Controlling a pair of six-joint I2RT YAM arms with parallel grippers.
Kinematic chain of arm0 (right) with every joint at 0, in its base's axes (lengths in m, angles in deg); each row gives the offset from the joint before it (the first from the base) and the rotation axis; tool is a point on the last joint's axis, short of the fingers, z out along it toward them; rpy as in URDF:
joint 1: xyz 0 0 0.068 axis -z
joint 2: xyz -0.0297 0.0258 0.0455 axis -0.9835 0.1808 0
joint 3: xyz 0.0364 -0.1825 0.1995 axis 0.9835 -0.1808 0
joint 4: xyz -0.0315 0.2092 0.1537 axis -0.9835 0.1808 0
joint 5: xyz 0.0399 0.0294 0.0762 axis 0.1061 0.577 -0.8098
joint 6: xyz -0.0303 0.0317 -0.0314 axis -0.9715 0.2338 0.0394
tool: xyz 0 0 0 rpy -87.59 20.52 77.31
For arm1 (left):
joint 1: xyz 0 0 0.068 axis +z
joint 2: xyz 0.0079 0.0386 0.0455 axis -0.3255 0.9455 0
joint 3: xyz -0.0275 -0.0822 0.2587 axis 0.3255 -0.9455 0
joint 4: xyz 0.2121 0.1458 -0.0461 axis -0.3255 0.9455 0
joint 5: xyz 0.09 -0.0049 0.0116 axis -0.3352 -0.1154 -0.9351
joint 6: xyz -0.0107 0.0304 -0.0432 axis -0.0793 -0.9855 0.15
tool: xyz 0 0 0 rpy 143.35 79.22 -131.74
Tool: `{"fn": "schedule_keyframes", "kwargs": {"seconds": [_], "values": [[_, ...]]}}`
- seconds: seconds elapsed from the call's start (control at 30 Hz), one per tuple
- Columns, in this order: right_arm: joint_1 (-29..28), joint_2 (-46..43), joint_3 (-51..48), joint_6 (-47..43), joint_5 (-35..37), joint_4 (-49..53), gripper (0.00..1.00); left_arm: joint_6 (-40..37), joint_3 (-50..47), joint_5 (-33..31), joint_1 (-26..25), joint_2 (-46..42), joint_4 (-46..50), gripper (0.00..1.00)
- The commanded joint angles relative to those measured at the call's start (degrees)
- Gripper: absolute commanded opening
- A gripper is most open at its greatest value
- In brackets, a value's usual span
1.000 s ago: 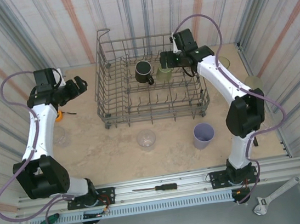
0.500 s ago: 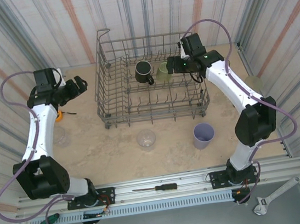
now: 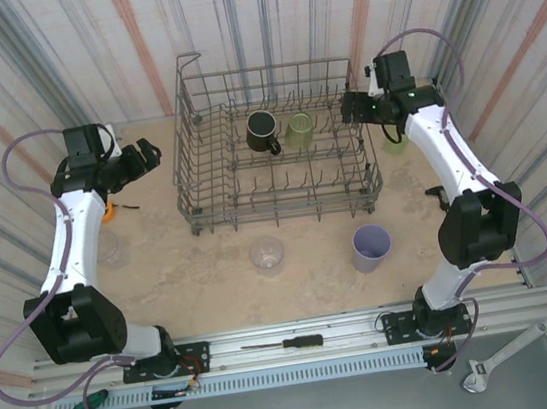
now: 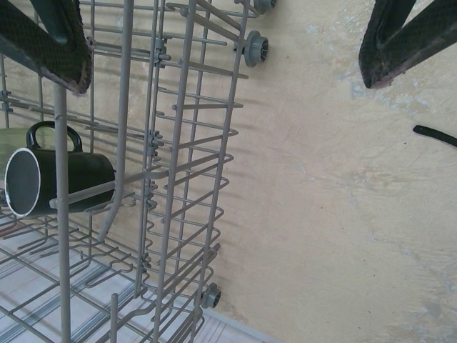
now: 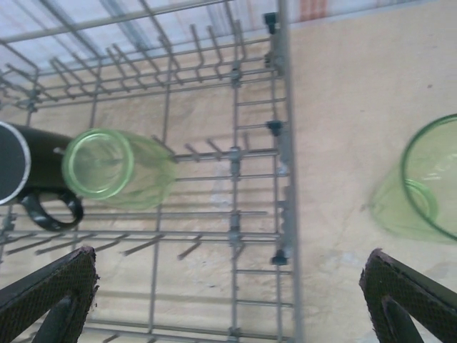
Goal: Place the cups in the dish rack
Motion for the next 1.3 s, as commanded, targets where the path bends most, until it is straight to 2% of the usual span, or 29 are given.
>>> {"fn": "schedule_keyframes", "kwargs": {"seconds": [0.0,0.2,0.53,0.87,1.03,1.1,1.2,1.27], "values": [[2.6,1.7,1.6,-2.1,-1.1,2.6,0.99,0.7,-1.1,-0.5,-0.4,-2.4,-0.6,0.99],[5.6,7.7,5.5,-2.6,-1.0,5.8,0.99,0.7,-1.1,-0.5,-0.4,-2.2,-0.7,0.99],[6.0,18.4,17.0,-3.3,6.4,12.6,0.85,0.9,-1.5,-0.5,-0.4,-2.2,-1.0,0.99],[6.5,22.0,19.0,-3.0,9.2,13.8,0.79,1.2,-1.3,0.5,-0.3,-1.8,-1.0,0.99],[6.7,23.5,18.4,-2.8,8.6,13.7,0.72,1.3,-1.4,0.6,-0.4,-1.9,-1.2,0.99],[6.7,24.1,18.5,-2.8,8.2,13.9,0.65,1.4,-1.4,0.9,-0.4,-1.8,-1.2,0.99],[6.7,24.5,18.6,-3.0,8.4,13.8,0.44,1.7,-1.4,1.2,-0.4,-1.7,-1.3,0.99],[7.1,25.1,18.9,-3.1,8.1,13.9,0.39,1.6,-1.4,1.2,-0.4,-1.7,-1.4,0.99]]}}
